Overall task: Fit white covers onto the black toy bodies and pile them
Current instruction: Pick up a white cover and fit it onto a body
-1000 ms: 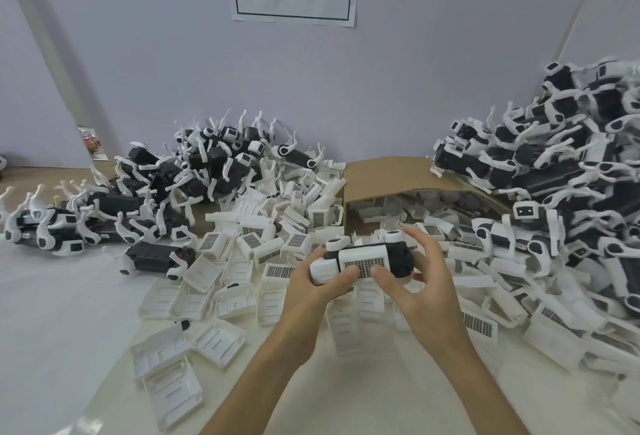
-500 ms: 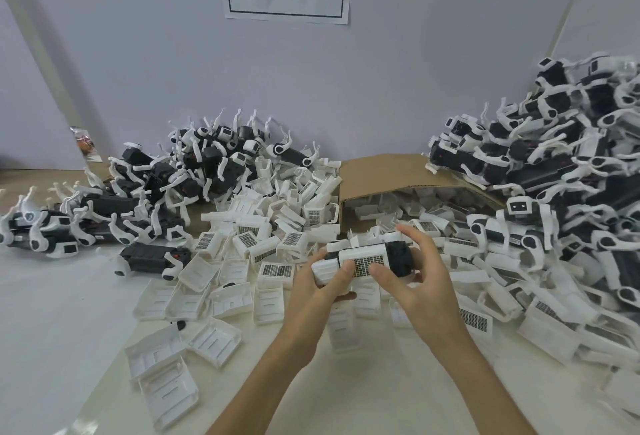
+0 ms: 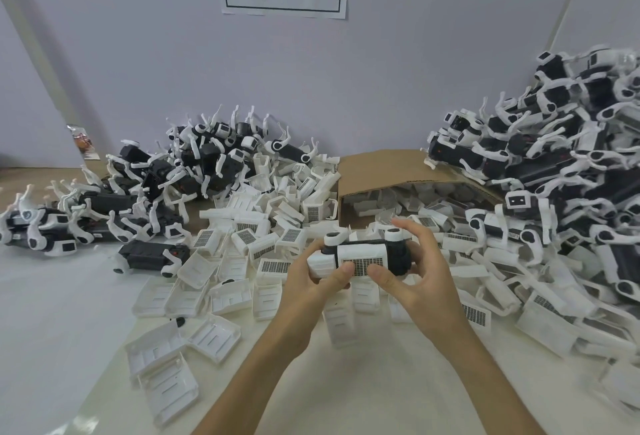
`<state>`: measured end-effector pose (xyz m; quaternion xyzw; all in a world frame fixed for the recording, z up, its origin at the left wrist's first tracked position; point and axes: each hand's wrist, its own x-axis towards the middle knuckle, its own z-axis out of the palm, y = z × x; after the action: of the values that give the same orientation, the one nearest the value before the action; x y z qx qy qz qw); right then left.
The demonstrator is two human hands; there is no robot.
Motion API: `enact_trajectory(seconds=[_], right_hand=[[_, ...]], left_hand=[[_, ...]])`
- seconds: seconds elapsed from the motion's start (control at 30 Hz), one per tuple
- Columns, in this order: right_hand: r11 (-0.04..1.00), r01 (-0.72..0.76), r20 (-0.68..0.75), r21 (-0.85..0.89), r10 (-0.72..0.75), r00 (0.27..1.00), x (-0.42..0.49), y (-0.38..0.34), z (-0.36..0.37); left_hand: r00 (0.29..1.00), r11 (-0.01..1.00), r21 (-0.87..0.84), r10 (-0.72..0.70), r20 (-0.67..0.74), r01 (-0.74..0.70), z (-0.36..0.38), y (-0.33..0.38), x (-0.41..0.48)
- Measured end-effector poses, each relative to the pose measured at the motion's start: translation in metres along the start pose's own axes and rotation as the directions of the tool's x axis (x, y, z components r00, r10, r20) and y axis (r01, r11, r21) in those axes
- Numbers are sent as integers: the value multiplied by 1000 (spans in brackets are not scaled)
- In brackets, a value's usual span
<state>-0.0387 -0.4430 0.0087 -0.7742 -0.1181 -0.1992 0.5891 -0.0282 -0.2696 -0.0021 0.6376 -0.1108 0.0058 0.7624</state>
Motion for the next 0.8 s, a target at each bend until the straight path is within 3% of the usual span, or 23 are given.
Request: enact_trajectory(seconds=[0.47, 0.8], right_hand=[[1000, 26, -3, 11, -26, 1000, 0, -2, -3], [999, 34, 0, 28, -34, 999, 0, 1, -4]], left_hand=[[992, 996, 21, 86, 96, -88, -4, 6, -1], [987, 988, 25, 153, 49, -154, 0, 11, -3]])
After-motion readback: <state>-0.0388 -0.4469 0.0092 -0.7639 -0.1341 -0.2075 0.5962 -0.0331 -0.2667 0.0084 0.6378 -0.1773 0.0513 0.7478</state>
